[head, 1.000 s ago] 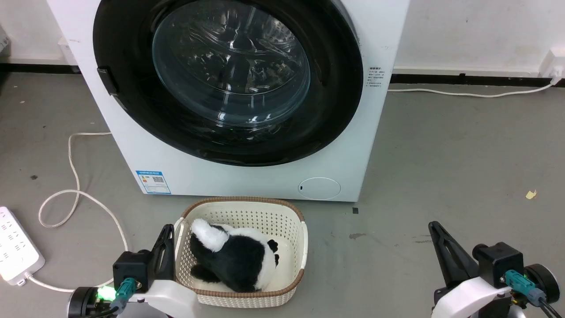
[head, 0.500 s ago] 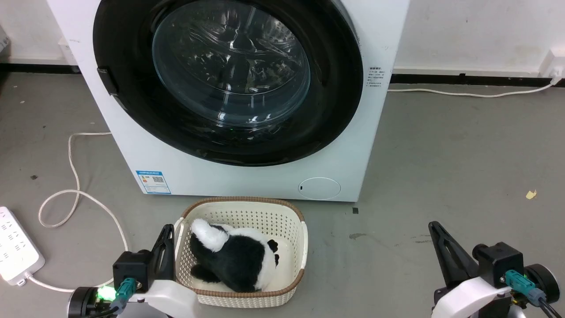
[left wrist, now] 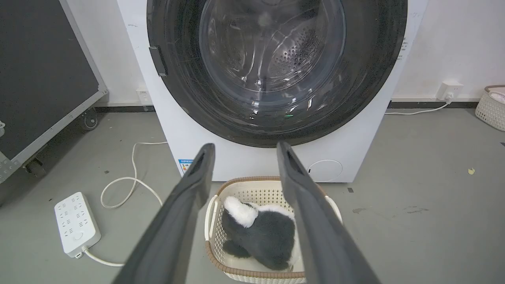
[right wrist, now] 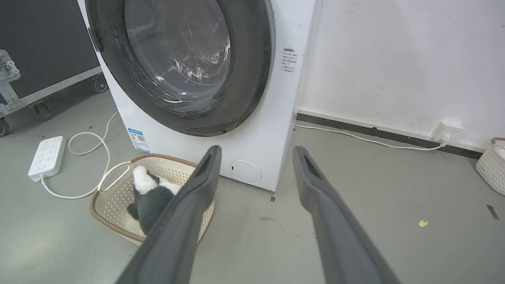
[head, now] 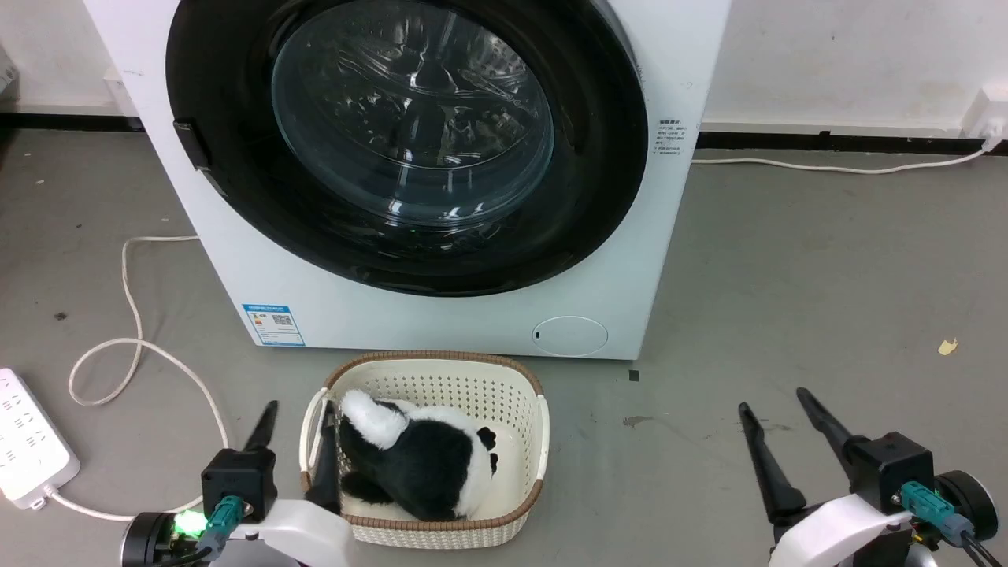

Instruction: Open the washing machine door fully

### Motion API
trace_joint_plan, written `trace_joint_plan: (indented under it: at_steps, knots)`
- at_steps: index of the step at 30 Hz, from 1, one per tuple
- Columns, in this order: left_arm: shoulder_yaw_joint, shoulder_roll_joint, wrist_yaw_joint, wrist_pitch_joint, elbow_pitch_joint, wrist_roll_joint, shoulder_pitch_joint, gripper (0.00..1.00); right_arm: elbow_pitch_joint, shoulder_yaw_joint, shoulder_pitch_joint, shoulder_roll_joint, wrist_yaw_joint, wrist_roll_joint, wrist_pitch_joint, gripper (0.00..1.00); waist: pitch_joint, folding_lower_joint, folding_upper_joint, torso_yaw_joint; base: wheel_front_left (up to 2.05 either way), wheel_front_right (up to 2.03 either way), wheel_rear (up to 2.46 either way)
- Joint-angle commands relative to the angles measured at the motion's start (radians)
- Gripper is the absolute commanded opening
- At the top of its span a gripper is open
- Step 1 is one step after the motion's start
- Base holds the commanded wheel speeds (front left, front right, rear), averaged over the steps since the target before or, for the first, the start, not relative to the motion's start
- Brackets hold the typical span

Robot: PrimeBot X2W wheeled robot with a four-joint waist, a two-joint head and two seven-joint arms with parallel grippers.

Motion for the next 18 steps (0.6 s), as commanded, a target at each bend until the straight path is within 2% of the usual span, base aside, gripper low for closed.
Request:
trace_joint_plan:
  at_steps: [1,18]
  knots:
    - [-0.004,0.000,0.001,-0.005,0.002,0.001,0.000,1.00,0.000,0.000,0.001,0.000,0.000,0.005,-0.005,1.00,0.000,0.0000,-0.0001,0.000,0.00,0.00,0.00]
    - [-0.033,0.001,0.016,-0.045,0.010,0.001,-0.011,1.00,-0.007,-0.009,-0.007,0.001,0.000,0.017,-0.045,1.00,0.020,0.0000,-0.0001,0.008,0.00,0.00,0.00]
